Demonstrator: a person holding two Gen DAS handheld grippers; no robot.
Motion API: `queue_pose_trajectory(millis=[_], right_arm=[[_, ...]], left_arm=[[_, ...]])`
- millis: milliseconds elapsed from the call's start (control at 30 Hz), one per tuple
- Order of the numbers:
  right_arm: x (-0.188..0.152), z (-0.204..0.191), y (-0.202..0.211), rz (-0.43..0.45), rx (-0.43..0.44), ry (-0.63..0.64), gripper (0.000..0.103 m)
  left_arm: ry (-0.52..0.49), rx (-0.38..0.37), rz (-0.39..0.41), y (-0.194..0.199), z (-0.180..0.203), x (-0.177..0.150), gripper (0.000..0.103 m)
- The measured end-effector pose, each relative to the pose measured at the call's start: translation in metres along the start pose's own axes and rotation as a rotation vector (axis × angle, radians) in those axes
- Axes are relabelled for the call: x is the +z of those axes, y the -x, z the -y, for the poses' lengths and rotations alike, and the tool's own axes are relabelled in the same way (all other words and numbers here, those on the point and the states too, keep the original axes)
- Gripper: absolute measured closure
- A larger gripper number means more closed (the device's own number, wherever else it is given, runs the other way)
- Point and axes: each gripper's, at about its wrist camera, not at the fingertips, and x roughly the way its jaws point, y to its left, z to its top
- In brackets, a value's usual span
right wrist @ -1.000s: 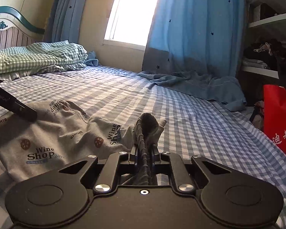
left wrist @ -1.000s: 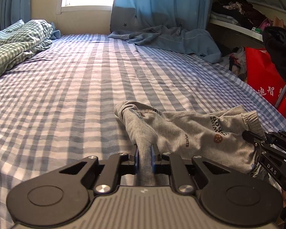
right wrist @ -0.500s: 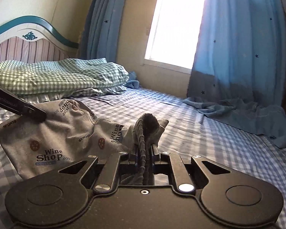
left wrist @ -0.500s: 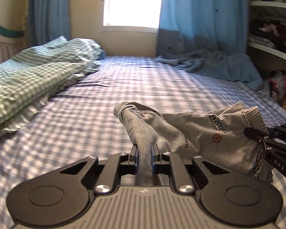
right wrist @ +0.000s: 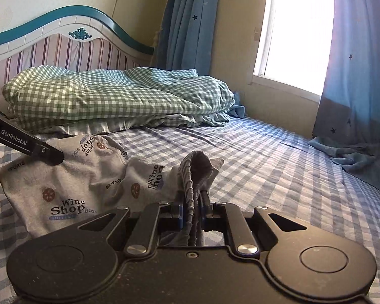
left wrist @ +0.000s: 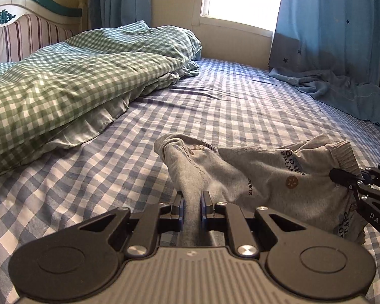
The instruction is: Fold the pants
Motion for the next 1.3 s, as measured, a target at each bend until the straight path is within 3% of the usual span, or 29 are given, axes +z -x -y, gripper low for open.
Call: queue_pose_trajectory(millis=[300,500,600,667,733,867,933,1067,1133,1300], right_arm=[[-0.017,0.000,-0.016,-0.075,-0.017,-0.031,0.091],[-0.030,0.018,-0.028,-0.136,-0.021,-0.167,0.089],[-0.035,0.023,-0.032,-0.161,-0.032,-0.202,0.081],[-0.037,0.024,-0.029,-0.166,-0.061,-0.216,0.062],[-0.037,0.024,-0.022,-0.159,-0.079,-0.221,0.054],[-0.042,0.010,0.005,-0.107,-0.133,-0.214,0.013],[-0.048,-0.002,0.016,-0.101,-0.161,-0.169,0.006],[-0.067,-0.019,0.018,-0.176,-0.286,-0.082,0.001],[-0.067,-0.012,0.022,-0.176,-0.277,-0.131,0.001],[-0.068,-0.002,0.040,-0.174,-0.252,-0.220,0.001]], left_arm=[[-0.002,0.010,-0.022,-0.017,-0.012,-0.017,0.089],[0.016,0.021,-0.051,-0.026,-0.022,-0.036,0.086],[0.027,0.042,-0.046,-0.026,-0.026,-0.040,0.072],[0.037,0.069,-0.040,-0.020,-0.027,-0.040,0.051],[0.040,0.078,-0.032,-0.012,-0.027,-0.042,0.045],[0.046,0.106,-0.005,0.007,-0.023,-0.053,0.008],[0.027,0.116,0.017,0.015,-0.018,-0.063,0.005],[-0.068,0.199,-0.027,0.011,-0.008,-0.090,0.004],[-0.048,0.208,0.016,0.017,-0.012,-0.102,0.000],[0.056,0.194,-0.011,0.033,-0.027,-0.108,0.001]])
